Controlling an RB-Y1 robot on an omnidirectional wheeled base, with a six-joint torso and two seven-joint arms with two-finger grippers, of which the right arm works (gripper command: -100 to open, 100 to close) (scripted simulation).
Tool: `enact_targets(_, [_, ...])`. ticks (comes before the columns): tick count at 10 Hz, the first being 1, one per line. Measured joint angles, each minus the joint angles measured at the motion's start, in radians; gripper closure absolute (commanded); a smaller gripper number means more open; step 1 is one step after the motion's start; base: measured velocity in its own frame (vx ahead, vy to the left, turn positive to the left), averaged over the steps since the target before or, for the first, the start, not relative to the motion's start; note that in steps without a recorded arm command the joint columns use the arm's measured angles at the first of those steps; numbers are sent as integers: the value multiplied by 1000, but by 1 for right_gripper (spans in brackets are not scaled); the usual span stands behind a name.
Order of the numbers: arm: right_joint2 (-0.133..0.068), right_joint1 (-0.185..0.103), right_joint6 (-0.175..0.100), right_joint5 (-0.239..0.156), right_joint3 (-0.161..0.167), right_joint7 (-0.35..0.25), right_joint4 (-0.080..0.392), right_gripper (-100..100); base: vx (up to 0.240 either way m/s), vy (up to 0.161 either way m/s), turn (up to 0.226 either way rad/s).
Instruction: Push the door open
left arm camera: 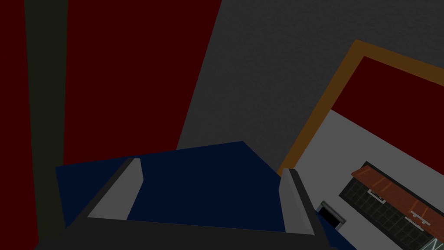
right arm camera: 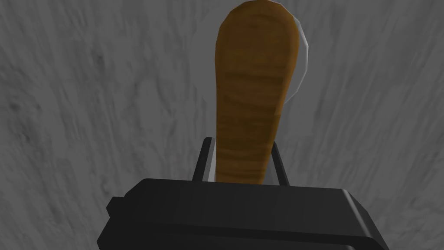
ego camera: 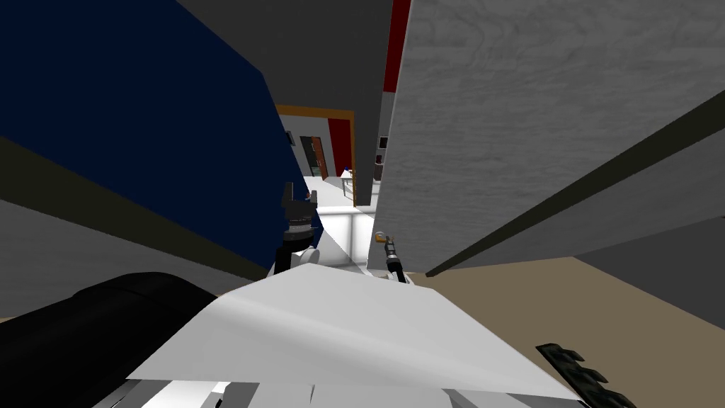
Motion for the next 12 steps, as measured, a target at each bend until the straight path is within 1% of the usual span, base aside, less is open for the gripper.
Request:
enact_targets(1, [0, -8, 0, -6, -12, 6, 11, 100, 186, 103, -51])
enact_targets(2, [-2, -28, -25, -13, -27, 9, 55, 100, 131, 100, -42])
enact_targets(3, [-10, -11, -26, -15, -30, 9, 31, 100, 131, 107, -76])
enact_targets(4, [-16, 7, 1, -20, -40, 13, -11, 100, 146, 118, -91])
enact_targets(5, [-15, -22, -16, -28, -55, 17, 40, 100, 100, 81, -30])
enact_targets(6, [-21, -10, -13, -30, -59, 16, 20, 100, 134, 92, -58])
enact_targets(7, [-23, -6, -15, -35, -69, 18, 21, 100, 119, 111, -81])
enact_targets(8, [-21, 1, 0, -40, -81, 26, 1, 100, 139, 126, -82])
enact_targets(9, [-22, -5, 1, -47, -94, 30, 9, 100, 147, 109, -54])
enact_targets(10, [-27, 6, 6, -51, -102, 30, -6, 100, 169, 98, -61])
enact_targets(11, [-25, 6, 9, -57, -115, 35, -7, 100, 202, 142, -97])
enact_targets(12, [-23, 0, 9, -65, -130, 41, 1, 100, 199, 158, -103])
